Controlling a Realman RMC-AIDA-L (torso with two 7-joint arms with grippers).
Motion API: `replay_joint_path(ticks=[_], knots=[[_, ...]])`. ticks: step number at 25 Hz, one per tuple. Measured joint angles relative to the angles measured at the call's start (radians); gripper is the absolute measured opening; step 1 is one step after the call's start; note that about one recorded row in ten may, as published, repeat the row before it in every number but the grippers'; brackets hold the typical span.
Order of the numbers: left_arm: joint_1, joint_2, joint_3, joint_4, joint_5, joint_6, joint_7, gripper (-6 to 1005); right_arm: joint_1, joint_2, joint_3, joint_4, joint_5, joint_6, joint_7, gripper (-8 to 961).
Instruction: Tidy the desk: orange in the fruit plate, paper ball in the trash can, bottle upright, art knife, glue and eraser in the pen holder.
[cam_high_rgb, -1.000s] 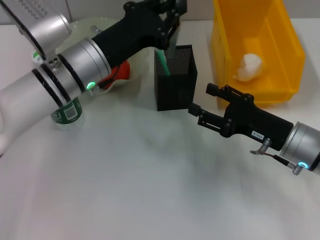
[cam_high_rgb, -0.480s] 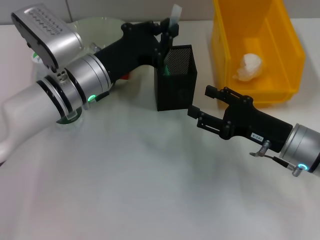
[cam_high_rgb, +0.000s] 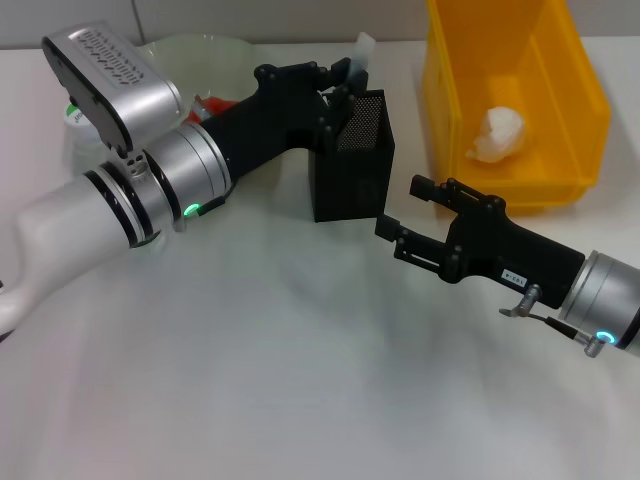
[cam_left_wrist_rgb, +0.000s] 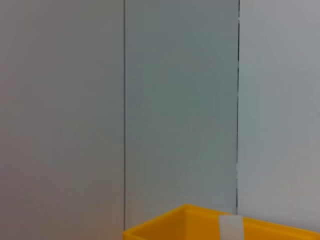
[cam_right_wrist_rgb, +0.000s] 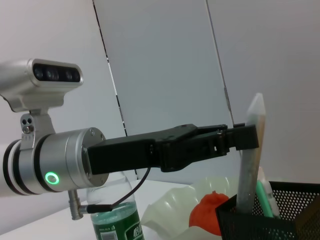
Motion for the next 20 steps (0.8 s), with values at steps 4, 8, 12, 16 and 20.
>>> replay_joint_path(ticks=[4,8,12,16,20], knots=[[0.000,0.000,0.008,0.001,0.000,0.002,0.000,217,0.000,0.000,0.000,0.007,0.000,0.000,0.000,763],[0.001,0.000,0.012,0.007,0.000,0.012,0.000,312,0.000,0.000,0.000,0.007,0.000,-0.001,0.000,765],[0.010,0.000,0.012,0.010,0.001,0.060,-0.008,460,0.000,0.000,0.000,0.007,0.000,-0.016,-0.004,763],[0.013,0.000,0.012,0.011,0.007,0.079,-0.012,565,0.000,0.000,0.000,0.007,0.000,-0.027,-0.007,764],[0.025,0.003,0.009,0.011,0.010,0.138,-0.015,610,0.000,0.000,0.000,0.007,0.000,-0.028,-0.007,765]])
